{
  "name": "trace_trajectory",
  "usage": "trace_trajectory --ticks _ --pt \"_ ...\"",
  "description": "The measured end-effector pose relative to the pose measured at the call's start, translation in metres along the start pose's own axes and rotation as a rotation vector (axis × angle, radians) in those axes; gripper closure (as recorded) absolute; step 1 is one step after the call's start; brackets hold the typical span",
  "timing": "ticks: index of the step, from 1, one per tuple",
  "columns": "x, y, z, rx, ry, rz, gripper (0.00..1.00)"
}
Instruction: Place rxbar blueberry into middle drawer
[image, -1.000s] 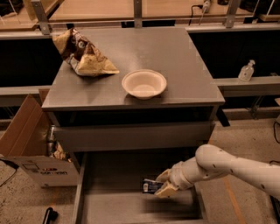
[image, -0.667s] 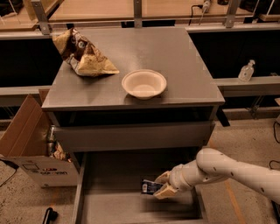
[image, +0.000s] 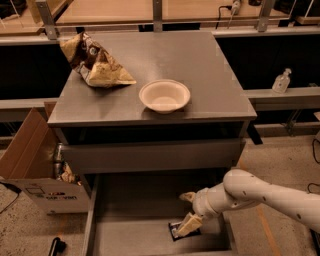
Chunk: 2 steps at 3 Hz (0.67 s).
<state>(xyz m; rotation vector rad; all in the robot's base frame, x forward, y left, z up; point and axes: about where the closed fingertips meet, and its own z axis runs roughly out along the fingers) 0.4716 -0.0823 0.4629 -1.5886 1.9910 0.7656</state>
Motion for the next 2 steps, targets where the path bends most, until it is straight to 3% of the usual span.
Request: trace_trajectory --ticks 1,2 --pt "-0.013 0.013 -0.018 -0.005 -0.01 -0.066 0.0" --pt "-0.023 0.036 -0.057 0.026 0.008 -0.108 0.0"
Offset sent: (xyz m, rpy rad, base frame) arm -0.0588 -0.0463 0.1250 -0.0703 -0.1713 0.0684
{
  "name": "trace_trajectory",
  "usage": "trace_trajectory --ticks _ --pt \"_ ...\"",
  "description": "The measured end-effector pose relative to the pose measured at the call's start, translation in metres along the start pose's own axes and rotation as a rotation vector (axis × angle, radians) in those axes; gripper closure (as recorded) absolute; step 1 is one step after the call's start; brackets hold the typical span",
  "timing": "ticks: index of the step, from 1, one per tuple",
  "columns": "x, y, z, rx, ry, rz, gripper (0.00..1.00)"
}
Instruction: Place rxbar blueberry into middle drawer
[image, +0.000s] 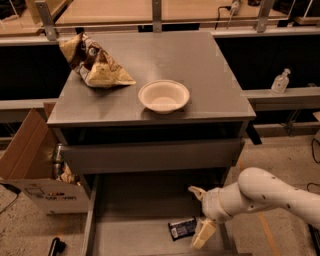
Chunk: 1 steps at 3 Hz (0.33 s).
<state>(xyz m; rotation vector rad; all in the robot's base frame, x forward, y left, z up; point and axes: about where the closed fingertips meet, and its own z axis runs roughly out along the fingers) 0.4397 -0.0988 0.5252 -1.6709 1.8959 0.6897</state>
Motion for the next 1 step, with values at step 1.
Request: trace_trajectory --ticks 1 --pt "-0.0029 -0.0006 -0.0107 0.017 0.01 -0.009 0.0"
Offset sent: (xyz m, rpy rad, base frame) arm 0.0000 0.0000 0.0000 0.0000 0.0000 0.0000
